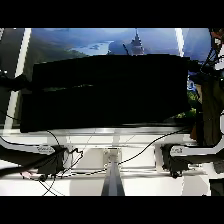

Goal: Fold the clothes and pants, and hang the long-sleeved shirts on hangers.

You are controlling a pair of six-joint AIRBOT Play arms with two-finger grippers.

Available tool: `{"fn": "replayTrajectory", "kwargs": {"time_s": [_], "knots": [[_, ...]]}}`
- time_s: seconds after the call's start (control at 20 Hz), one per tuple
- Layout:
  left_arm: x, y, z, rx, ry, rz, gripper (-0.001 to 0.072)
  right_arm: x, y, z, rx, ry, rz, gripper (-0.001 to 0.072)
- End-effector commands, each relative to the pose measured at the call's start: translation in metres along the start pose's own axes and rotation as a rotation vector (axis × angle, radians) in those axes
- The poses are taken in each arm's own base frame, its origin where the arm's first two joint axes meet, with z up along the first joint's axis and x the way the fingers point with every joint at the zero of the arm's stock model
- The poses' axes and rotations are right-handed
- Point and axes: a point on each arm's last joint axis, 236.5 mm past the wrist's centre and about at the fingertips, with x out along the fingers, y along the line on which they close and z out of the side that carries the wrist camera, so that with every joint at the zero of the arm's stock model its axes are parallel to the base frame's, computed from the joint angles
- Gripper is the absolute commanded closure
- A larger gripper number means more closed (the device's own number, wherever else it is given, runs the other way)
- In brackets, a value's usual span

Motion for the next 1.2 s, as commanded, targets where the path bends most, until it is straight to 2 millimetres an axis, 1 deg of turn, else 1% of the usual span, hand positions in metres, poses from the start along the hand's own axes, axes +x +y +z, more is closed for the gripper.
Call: {"fn": "replayTrajectory", "kwargs": {"time_s": [0.0,0.1,0.15,0.2,0.25,0.3,0.35,0.4,0.45,0.5,0.55,0.6,0.65,0.7,0.75,0.8,0.85,0.95,1.0,1.1,1.15], "knots": [[0.0,0.013,0.024,-0.001,-0.1,0.05,0.0029,0.0,-0.003,0.004,0.003,-0.019,-0.011,0.0696],[-0.016,0.012,0.051,-0.008,-0.207,0.063,0.0029,0.0,-0.003,0.006,0.002,-0.024,-0.014,0.0696],[-0.029,0.011,0.066,-0.011,-0.269,0.071,0.0029,-0.001,-0.004,0.007,0.0,-0.026,-0.015,0.0689],[-0.049,0.008,0.085,-0.009,-0.343,0.079,0.0029,-0.004,-0.003,0.01,-0.014,-0.027,-0.016,0.0586],[-0.074,0.005,0.103,-0.003,-0.42,0.092,0.003,-0.01,-0.003,0.015,-0.038,-0.026,-0.02,0.0297],[-0.101,0.001,0.118,0.006,-0.495,0.102,0.0031,-0.018,-0.005,0.025,-0.062,-0.045,-0.037,0.0035],[-0.126,-0.004,0.128,0.02,-0.553,0.115,0.0052,-0.028,-0.004,0.034,-0.042,-0.069,-0.041,0.0029],[-0.147,-0.01,0.131,0.032,-0.59,0.12,0.0175,-0.038,-0.001,0.042,-0.009,-0.088,-0.037,0.0033],[-0.168,-0.019,0.132,0.048,-0.621,0.119,0.035,-0.05,0.006,0.046,0.014,-0.088,-0.021,0.0071],[-0.185,-0.031,0.131,0.059,-0.643,0.105,0.0539,-0.062,0.014,0.046,0.014,-0.076,-0.003,0.0188],[-0.202,-0.043,0.13,0.068,-0.665,0.087,0.0689,-0.075,0.022,0.042,-0.001,-0.052,0.018,0.0415],[-0.221,-0.057,0.128,0.077,-0.692,0.064,0.0698,-0.089,0.03,0.037,-0.026,-0.021,0.031,0.0579],[-0.238,-0.071,0.125,0.093,-0.714,0.041,0.0698,-0.103,0.037,0.03,-0.047,0.012,0.045,0.0586],[-0.252,-0.083,0.119,0.105,-0.723,0.022,0.0698,-0.116,0.042,0.021,-0.07,0.053,0.052,0.0613],[-0.263,-0.097,0.11,0.122,-0.718,-0.006,0.0699,-0.131,0.046,0.007,-0.093,0.111,0.054,0.0697],[-0.274,-0.115,0.1,0.131,-0.708,-0.059,0.0699,-0.143,0.046,-0.006,-0.085,0.163,0.041,0.0696],[-0.284,-0.133,0.089,0.14,-0.7,-0.121,0.0699,-0.157,0.043,-0.023,-0.066,0.231,0.013,0.0697],[-0.305,-0.167,0.069,0.236,-0.698,-0.204,0.0699,-0.181,0.034,-0.062,-0.065,0.35,-0.047,0.0697],[-0.314,-0.177,0.061,0.282,-0.704,-0.217,0.0699,-0.189,0.033,-0.078,-0.047,0.378,-0.067,0.0697],[-0.323,-0.183,0.053,0.307,-0.707,-0.216,0.0699,-0.198,0.039,-0.109,0.016,0.364,-0.087,0.0697],[-0.325,-0.185,0.051,0.311,-0.705,-0.218,0.0699,-0.2,0.041,-0.127,0.041,0.352,-0.1,0.0697]]}}
